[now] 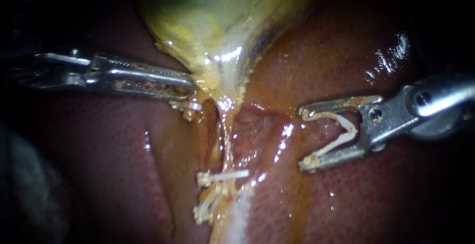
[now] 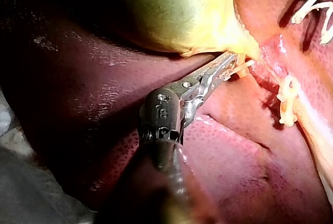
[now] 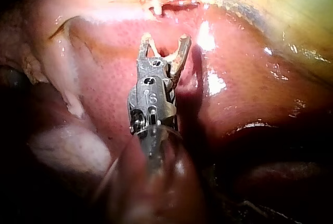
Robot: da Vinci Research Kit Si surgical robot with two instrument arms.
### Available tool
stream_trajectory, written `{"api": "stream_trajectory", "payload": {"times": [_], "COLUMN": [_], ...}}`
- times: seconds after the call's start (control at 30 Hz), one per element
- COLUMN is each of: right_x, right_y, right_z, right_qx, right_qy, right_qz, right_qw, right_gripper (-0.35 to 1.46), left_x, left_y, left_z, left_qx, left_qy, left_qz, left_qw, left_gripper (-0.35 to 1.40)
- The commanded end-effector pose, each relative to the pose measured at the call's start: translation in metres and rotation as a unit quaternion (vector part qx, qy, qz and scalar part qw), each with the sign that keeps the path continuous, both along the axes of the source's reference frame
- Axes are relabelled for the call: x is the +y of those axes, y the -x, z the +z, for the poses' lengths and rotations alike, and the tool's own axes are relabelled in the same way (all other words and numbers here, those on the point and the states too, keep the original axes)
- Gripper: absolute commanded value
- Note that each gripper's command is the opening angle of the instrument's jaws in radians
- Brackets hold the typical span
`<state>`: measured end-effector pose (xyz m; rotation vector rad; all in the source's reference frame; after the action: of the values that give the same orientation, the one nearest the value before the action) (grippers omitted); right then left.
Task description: Clipping second clip right tube
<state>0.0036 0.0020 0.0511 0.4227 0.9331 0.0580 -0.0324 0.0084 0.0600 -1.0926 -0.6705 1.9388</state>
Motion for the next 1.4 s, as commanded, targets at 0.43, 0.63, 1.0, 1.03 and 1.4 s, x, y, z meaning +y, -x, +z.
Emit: {"api": "stream_trajectory", "payload": {"times": [0.43,0.63,1.0,1.03,1.4], "right_x": [0.0011,0.0012,0.0002,0.0000,-0.0016], "right_y": [-0.0005,-0.0026,-0.0081,-0.0085,-0.0123], "right_z": [-0.0012,-0.0020,-0.0004,0.0000,0.0049], "right_qx": [-0.002,0.018,0.018,0.018,0.024], "right_qy": [-0.007,-0.048,-0.144,-0.146,-0.205], "right_qz": [-0.001,0.010,0.065,0.066,0.102], "right_qw": [1.0000,0.9986,0.9873,0.9869,0.9731], "right_gripper": [0.47,0.45,0.45,0.45,0.46], "left_x": [0.0018,0.0013,0.0012,0.0012,0.0012], "left_y": [-0.0039,-0.0035,-0.0035,-0.0035,-0.0035], "left_z": [-0.0090,-0.0088,-0.0087,-0.0087,-0.0087], "left_qx": [0.000,0.002,0.002,0.002,0.002], "left_qy": [0.003,0.008,0.008,0.008,0.008], "left_qz": [-0.009,-0.011,-0.011,-0.011,-0.011], "left_qw": [1.0000,0.9999,0.9999,0.9999,0.9999], "left_gripper": [-0.35,-0.35,-0.35,-0.35,-0.35]}}
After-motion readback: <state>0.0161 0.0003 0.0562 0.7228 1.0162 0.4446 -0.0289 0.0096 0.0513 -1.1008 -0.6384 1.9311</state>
